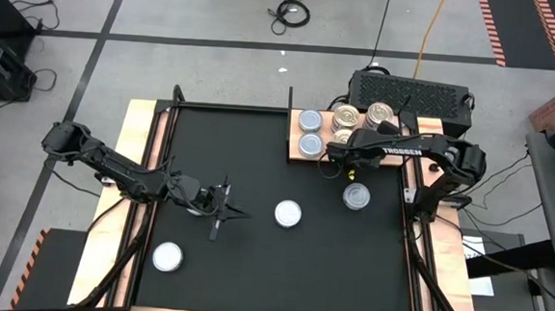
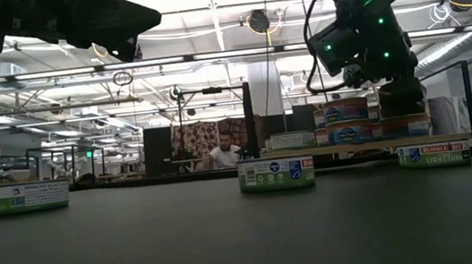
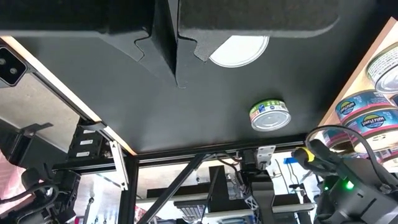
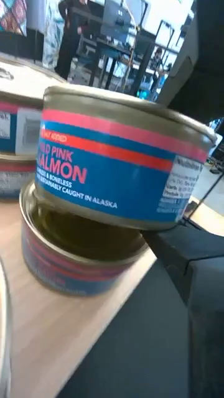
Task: Stack canned seafood by type on shelf
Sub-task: Stack the blue pink tuna can on top of the other blue pink tuna can on the shelf
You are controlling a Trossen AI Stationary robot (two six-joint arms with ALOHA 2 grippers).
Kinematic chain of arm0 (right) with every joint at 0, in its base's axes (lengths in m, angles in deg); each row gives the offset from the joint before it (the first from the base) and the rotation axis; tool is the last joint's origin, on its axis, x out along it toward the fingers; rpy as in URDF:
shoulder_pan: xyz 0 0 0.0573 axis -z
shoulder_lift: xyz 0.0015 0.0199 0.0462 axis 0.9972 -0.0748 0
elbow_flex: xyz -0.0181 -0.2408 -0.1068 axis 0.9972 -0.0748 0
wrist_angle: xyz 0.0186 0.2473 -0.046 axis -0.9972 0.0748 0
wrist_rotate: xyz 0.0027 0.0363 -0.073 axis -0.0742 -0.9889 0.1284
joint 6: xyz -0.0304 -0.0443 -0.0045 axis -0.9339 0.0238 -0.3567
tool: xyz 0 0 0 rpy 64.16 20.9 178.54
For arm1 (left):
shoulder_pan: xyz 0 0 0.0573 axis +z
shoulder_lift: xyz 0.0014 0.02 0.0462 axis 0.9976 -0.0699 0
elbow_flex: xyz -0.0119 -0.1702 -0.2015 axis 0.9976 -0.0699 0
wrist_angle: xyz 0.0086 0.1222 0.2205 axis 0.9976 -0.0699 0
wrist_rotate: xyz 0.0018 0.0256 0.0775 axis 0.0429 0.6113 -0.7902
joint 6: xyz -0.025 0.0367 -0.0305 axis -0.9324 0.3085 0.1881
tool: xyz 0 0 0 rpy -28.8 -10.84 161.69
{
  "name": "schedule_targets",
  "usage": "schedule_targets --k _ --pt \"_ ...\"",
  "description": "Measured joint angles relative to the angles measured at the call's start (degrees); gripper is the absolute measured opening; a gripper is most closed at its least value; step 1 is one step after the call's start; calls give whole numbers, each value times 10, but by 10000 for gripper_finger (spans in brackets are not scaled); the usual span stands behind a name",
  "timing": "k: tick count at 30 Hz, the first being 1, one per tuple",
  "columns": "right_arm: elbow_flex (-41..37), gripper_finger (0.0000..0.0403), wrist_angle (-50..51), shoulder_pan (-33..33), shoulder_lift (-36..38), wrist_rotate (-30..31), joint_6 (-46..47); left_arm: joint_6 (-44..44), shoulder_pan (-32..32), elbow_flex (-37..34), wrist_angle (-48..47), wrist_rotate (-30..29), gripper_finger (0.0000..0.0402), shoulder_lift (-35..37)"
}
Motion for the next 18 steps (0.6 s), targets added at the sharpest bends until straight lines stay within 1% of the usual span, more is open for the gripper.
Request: schedule_targets --k 4,10,15,18 --pt "0 260 -2 0 -1 -13 0 0 0 0 0 0 1 0" --pt "4 309 9 0 -1 -15 8 0 0 0 0 0 1 0" --pt "33 329 36 -2 -1 -41 8 0 0 0 0 0 1 0" --pt "53 334 49 -7 -1 -40 3 -1 0 0 0 0 1 0"
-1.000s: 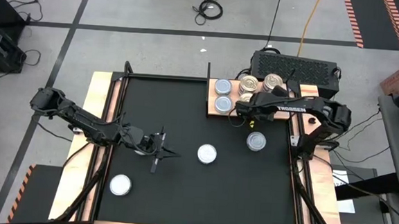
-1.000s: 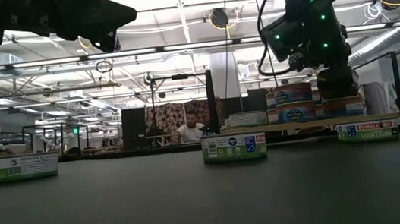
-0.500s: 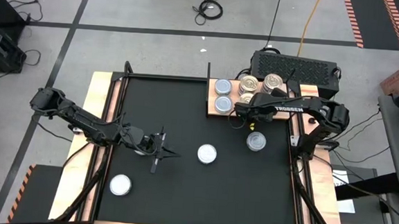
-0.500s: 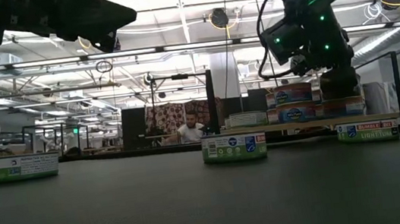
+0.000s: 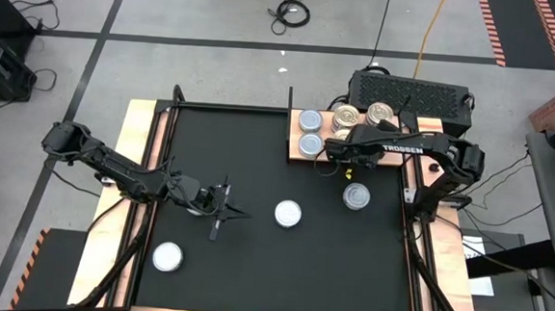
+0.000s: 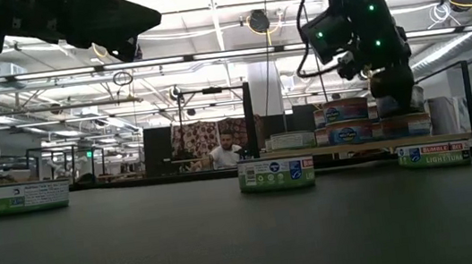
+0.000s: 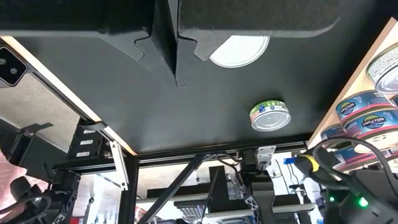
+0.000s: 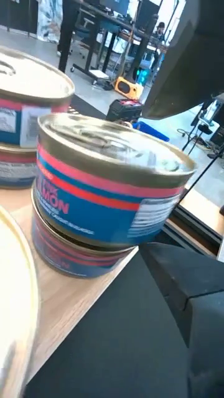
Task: Stack canned seafood by type on shelf
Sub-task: Stack the blue pink tuna can on top of the other blue pink tuna can on the shelf, then adjust the stacked blue pink tuna can on the shelf
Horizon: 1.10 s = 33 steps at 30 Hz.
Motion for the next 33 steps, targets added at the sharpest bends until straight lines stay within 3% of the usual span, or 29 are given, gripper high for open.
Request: schedule_targets --k 10,15,20,27,33 --pt "48 334 23 0 0 -57 -47 0 0 0 -3 0 1 0" --pt "66 334 45 -1 0 -77 -23 0 0 0 -6 0 1 0" --pt "93 334 54 -8 3 -140 9 1 1 0 -6 0 1 0" --pt "165 334 53 -66 9 -145 27 2 1 0 -6 0 1 0" --pt "221 334 51 -134 20 -180 108 2 1 0 -10 0 1 0"
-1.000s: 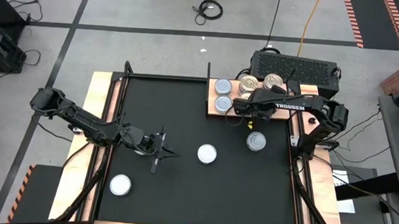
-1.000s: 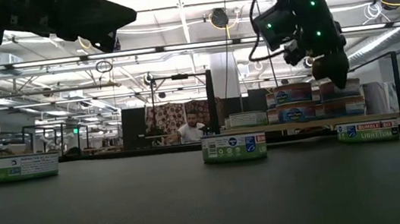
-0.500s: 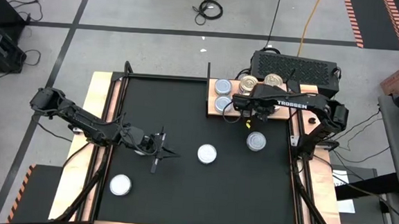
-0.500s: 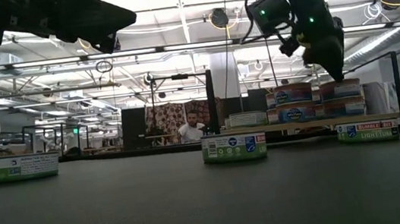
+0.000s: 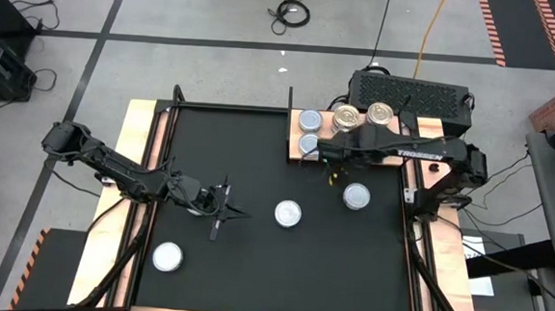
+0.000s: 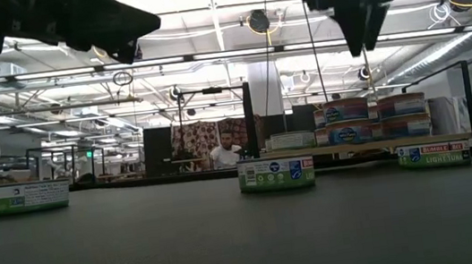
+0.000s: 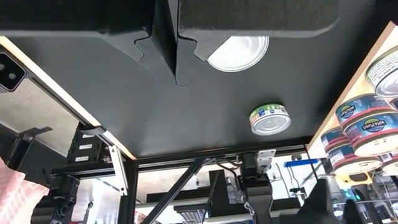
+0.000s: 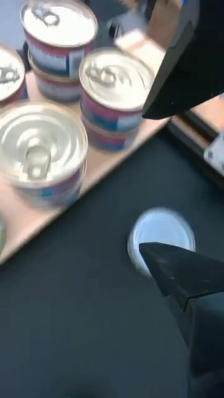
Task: Stack canned seafood by type on shelf
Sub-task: Adjust the stacked blue pink tuna can on the shelf
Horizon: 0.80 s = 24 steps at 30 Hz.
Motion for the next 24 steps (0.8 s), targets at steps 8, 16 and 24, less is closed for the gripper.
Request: schedule_targets --k 8,16,24 --pt "0 334 -31 -122 13 59 113 -1 0 0 -13 0 1 0" --pt "-79 270 -219 -126 4 92 88 -3 0 0 -11 0 1 0" --pt "-149 35 -244 -50 4 84 30 -4 0 0 -11 0 1 0"
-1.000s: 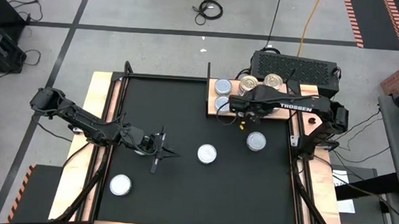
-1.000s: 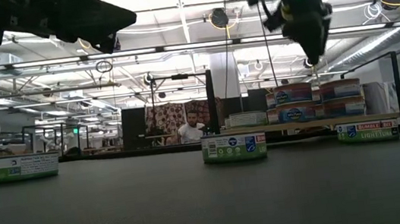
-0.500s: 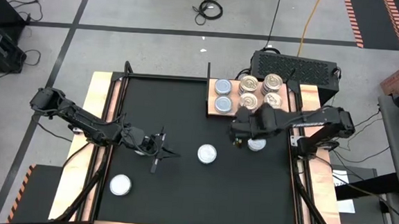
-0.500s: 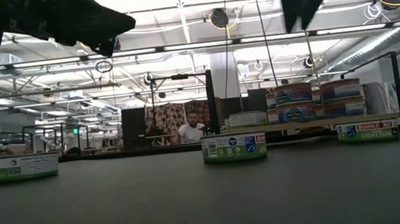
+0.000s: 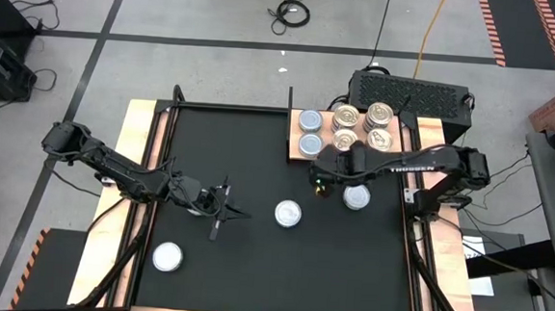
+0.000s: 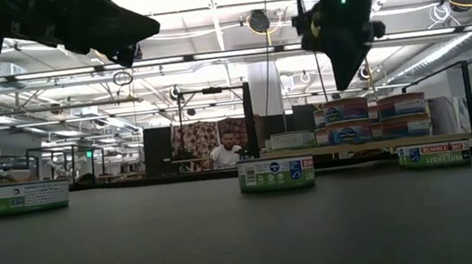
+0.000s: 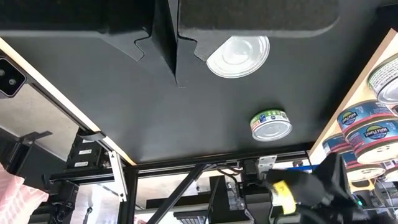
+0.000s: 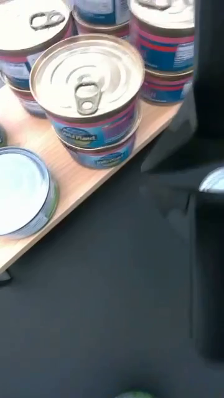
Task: Stack canned seafood by type on shelf
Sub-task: Adjust the stacked blue pink tuna can on the shelf
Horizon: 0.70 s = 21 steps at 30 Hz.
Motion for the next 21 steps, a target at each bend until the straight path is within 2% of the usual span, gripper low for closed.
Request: schedule_targets --k 2,11,21 --pt "-17 13 -33 14 0 -5 -26 1 0 0 0 0 1 0" --pt "-79 3 -171 81 0 -30 -79 2 0 0 -4 0 1 0" --pt "-104 1 -198 114 0 -11 -81 5 0 0 -5 0 1 0"
